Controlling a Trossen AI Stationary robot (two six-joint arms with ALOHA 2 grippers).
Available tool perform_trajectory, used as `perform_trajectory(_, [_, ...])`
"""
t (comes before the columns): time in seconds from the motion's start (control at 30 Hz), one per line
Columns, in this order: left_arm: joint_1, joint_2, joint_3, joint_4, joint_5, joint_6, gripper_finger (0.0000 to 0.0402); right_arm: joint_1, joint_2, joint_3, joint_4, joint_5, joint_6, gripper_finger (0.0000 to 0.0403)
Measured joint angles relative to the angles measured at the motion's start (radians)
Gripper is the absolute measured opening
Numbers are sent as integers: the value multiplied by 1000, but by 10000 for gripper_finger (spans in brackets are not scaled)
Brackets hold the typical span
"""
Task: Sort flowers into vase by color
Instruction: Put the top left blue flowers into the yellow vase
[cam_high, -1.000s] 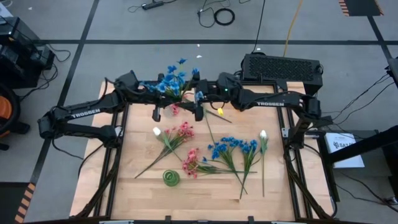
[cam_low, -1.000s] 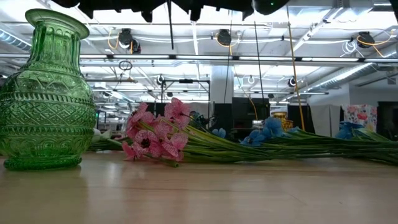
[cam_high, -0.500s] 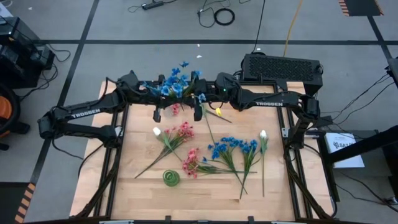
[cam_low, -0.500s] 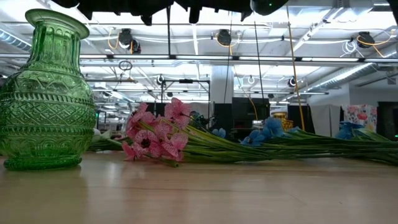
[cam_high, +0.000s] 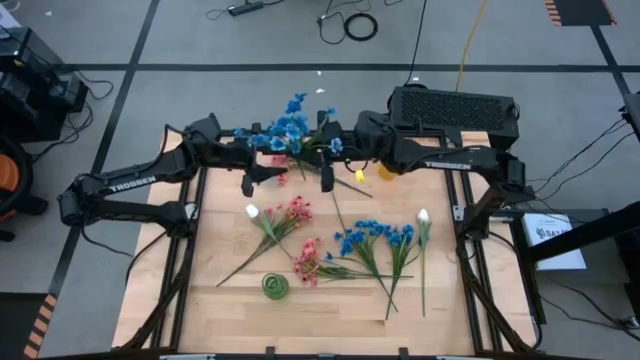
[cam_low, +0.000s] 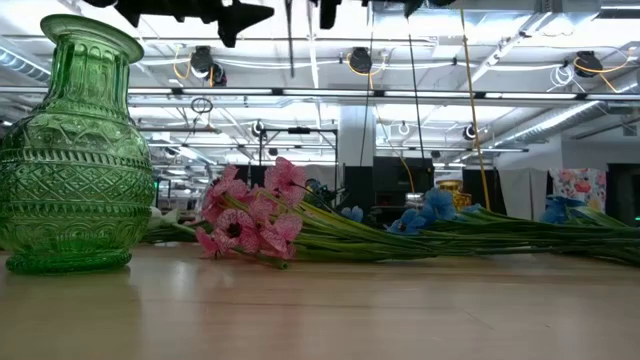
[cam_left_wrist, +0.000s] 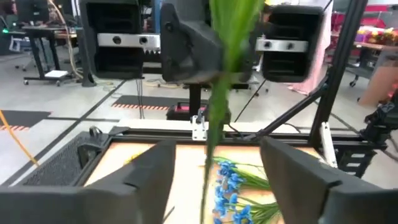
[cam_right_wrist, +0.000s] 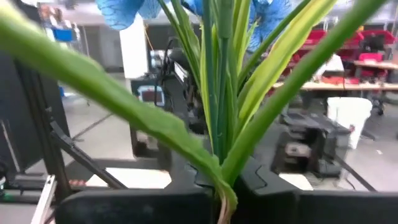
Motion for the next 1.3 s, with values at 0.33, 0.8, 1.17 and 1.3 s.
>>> perform_trajectory(0.33, [-17,-115,0,-137,-4,-4,278,41,-166,-45,-141,5,-5,1])
perform_trajectory(0.8, [-124,-124,-1,-261,-151,75,278,162,-480,-437,-10,314,53,0])
perform_trajectory(1.17, [-226,-94,-2,-310,-298,75,278,187,-500,-667,211,400,73,2])
perform_trajectory(1.3, [-263,-53,-2,-288,-342,84,278,146,-532,-666,164,452,0,3])
